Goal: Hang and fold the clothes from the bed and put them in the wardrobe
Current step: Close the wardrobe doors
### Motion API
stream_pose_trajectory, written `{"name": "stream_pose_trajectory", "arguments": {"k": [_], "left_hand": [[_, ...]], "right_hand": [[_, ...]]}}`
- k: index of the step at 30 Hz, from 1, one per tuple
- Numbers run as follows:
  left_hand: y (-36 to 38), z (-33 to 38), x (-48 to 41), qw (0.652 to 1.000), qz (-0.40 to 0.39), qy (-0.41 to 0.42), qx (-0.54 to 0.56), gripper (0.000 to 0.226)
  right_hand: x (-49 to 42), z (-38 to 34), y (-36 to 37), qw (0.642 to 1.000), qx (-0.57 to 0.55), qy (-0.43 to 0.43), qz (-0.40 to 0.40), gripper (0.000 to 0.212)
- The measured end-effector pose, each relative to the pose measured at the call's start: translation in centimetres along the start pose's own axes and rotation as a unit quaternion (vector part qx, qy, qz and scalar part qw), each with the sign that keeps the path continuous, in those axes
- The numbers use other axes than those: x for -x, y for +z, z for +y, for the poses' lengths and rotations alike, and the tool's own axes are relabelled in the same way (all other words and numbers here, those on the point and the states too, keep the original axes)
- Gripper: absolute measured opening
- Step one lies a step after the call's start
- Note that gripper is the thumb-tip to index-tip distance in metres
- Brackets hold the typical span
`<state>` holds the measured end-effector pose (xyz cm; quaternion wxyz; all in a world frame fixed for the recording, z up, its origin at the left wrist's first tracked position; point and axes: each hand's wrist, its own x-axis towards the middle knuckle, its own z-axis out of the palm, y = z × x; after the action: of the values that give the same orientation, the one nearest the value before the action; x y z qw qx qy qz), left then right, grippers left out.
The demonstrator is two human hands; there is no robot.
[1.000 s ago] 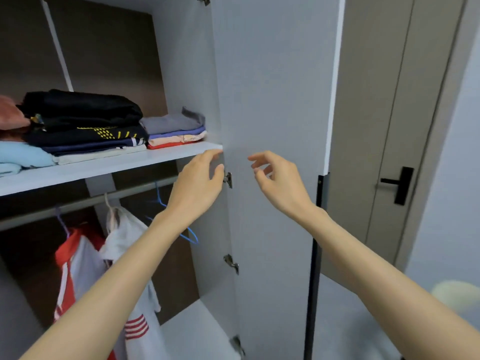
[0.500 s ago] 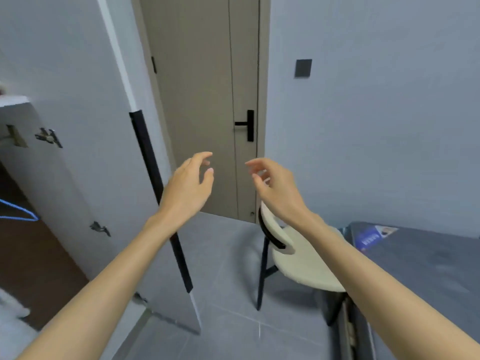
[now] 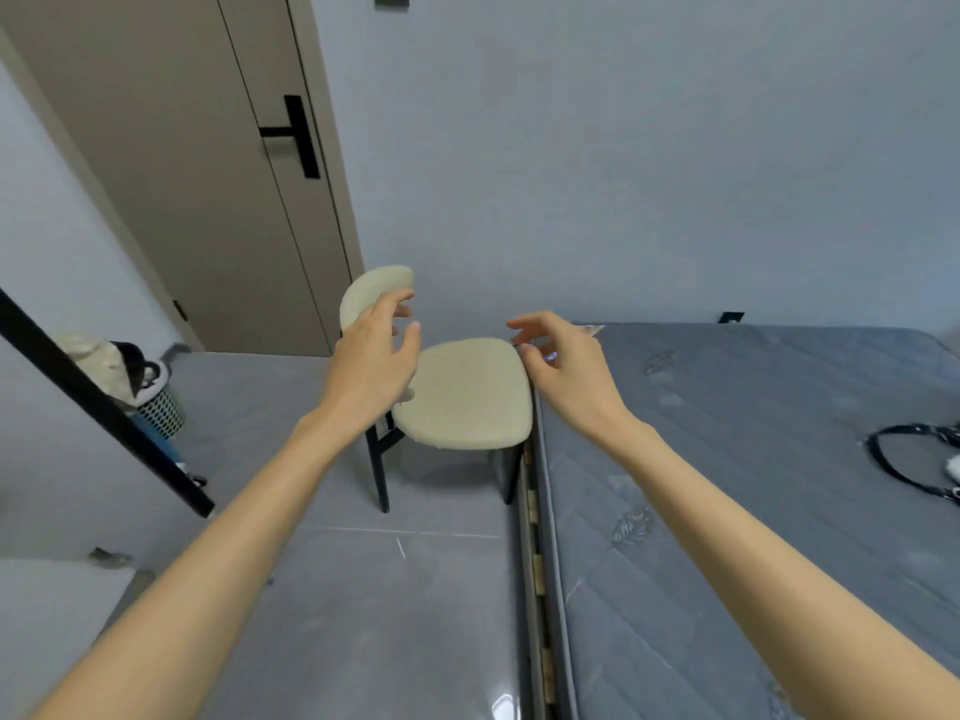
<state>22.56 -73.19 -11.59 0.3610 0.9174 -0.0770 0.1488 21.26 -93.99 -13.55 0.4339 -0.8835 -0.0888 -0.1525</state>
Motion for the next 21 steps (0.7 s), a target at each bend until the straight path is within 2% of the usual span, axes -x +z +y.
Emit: {"name": "stream_pose_trajectory", "arguments": {"k": [5, 11, 15, 18, 21], "left_hand": [[-2.2, -2.4, 0.0, 0.999, 0.031, -0.04, 0.007, 0.04], [-8.7, -10.0, 0.1, 0.985, 0.127, -0.119, -0.005, 0.04], [-13.7, -16.6, -0.2, 0.955, 0.23, -0.177, -0.061, 0.044], [-17.8, -21.6, -1.1, 0.921, 0.31, -0.216, -0.091, 0.06], [-21.3, -25.5, -2.8, 0.907, 0.334, -0.239, -0.094, 0.075]], "right_hand": [[-2.5, -1.9, 2.9, 0.999, -0.033, -0.023, -0.032, 0.029], [-7.8, -7.4, 11.9, 0.985, -0.075, -0.086, -0.128, 0.03], [-11.7, -12.1, 20.0, 0.968, -0.103, -0.149, -0.175, 0.031], [-15.0, -15.8, 25.9, 0.954, -0.113, -0.186, -0.208, 0.03], [-18.3, -20.0, 30.8, 0.936, -0.128, -0.226, -0.237, 0.029]]}}
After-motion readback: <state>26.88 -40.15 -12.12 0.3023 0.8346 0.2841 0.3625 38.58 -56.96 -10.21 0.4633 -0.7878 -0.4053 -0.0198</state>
